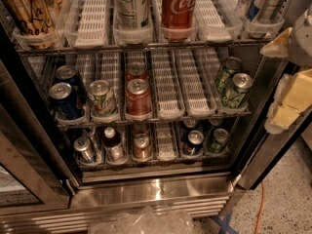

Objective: Pick coke can from bottom shelf of fridge

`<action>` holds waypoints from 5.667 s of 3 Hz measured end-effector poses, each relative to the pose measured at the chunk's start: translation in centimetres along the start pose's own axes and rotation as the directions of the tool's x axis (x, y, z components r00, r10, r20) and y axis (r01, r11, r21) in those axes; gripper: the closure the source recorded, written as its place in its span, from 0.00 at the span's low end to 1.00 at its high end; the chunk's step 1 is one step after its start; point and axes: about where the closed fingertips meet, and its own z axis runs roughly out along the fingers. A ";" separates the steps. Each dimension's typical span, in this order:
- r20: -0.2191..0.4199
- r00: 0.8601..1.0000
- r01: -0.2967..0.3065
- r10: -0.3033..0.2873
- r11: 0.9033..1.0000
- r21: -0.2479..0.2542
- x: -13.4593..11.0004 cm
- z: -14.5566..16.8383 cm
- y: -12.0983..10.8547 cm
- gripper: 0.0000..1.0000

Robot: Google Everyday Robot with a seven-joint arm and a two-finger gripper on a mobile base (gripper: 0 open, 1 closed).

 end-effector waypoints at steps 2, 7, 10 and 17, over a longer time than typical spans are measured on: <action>0.254 0.966 0.075 -0.048 0.993 -0.096 -3.7 -0.9 2.3 0.00; 0.448 0.894 0.137 0.015 0.943 -0.304 -10.9 7.4 10.1 0.00; 0.657 0.744 0.051 0.121 0.970 -0.237 -12.5 10.6 9.6 0.00; 0.823 0.539 -0.204 0.180 0.976 -0.080 -15.1 13.1 5.0 0.00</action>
Offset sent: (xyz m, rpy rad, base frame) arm -0.0111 0.0160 0.0040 0.1392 0.0172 0.0980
